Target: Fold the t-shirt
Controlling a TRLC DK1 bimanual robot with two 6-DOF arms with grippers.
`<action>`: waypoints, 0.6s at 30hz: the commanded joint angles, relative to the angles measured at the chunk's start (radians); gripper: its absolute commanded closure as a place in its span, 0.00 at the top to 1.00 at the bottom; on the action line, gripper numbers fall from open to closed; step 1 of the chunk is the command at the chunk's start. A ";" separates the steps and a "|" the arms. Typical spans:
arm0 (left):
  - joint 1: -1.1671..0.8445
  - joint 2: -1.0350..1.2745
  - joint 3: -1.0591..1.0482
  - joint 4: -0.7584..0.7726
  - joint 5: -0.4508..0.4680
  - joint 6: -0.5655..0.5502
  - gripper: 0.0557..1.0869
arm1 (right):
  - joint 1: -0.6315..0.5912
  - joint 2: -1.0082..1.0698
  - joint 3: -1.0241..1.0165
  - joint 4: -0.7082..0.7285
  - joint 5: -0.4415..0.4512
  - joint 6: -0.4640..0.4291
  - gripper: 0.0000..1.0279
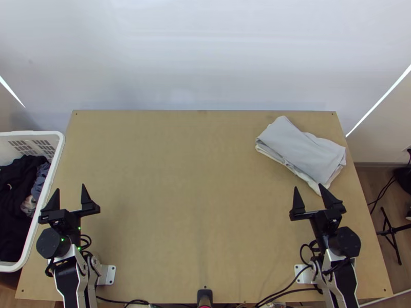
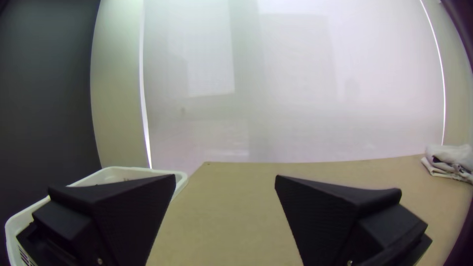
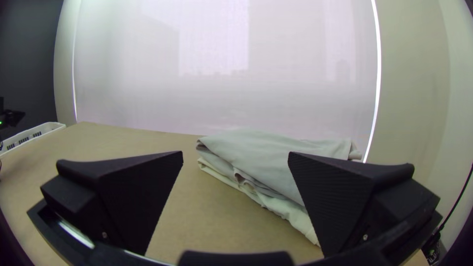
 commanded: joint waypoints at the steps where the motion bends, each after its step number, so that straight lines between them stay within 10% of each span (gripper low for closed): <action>1: -0.012 -0.003 0.000 0.014 0.003 -0.020 0.95 | 0.000 0.000 0.000 0.000 0.000 0.000 0.96; 10: 0.003 0.058 0.206 -0.025 -0.054 -0.011 0.95 | 0.002 0.000 0.000 0.000 0.001 0.000 0.96; 18: 0.212 0.602 0.741 -0.201 -0.190 -0.118 0.95 | 0.002 0.000 0.000 0.000 0.001 0.000 0.96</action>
